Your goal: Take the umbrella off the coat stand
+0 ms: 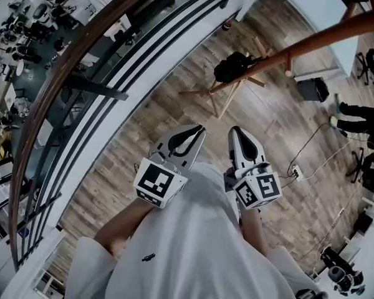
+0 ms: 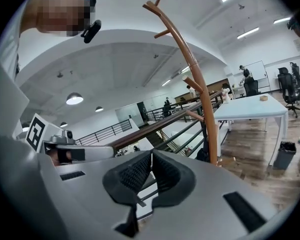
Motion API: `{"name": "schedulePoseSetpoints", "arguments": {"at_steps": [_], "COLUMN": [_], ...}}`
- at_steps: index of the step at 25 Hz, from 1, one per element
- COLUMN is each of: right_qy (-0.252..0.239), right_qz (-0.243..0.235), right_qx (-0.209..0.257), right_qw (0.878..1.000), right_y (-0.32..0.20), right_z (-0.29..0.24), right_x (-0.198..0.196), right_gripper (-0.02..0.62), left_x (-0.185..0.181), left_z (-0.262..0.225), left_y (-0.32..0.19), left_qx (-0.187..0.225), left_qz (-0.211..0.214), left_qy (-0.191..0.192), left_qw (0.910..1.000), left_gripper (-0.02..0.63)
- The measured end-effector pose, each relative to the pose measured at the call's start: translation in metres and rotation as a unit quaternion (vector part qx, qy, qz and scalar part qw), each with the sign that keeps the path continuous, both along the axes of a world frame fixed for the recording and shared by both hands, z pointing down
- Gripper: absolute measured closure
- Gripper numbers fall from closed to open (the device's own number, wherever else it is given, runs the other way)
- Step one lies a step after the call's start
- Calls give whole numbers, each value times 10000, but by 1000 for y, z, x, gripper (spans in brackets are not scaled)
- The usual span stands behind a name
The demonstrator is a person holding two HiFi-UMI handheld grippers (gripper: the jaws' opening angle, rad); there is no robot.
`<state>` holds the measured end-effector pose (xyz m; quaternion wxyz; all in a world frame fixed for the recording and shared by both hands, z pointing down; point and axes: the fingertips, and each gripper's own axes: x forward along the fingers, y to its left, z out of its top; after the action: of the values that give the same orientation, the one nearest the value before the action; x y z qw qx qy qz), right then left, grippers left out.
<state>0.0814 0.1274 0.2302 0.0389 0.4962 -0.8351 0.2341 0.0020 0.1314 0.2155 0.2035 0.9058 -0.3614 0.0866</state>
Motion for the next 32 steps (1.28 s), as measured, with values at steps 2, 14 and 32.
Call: {"name": "schedulePoseSetpoints", "arguments": {"at_steps": [2,14,32], "right_qy": [6,143,136], "right_qz": [-135,-483,-627], "right_qx": [10,131,-199], "right_qw": [9999,9986,9977], "right_y": [-22,-100,-140], "right_z": [4,26,71], "right_x": [5,10,-1], "right_gripper": [558,558,558], "left_x": [7,17,18], "left_z": [2,31,91], "left_y": [-18,-99,-139], "left_qx": [18,1,-349], "left_qz": [-59,202,553], "left_qy": [-12,-289,-322], "left_qw": [10000,9994,9973], "left_gripper": [569,569,569]}}
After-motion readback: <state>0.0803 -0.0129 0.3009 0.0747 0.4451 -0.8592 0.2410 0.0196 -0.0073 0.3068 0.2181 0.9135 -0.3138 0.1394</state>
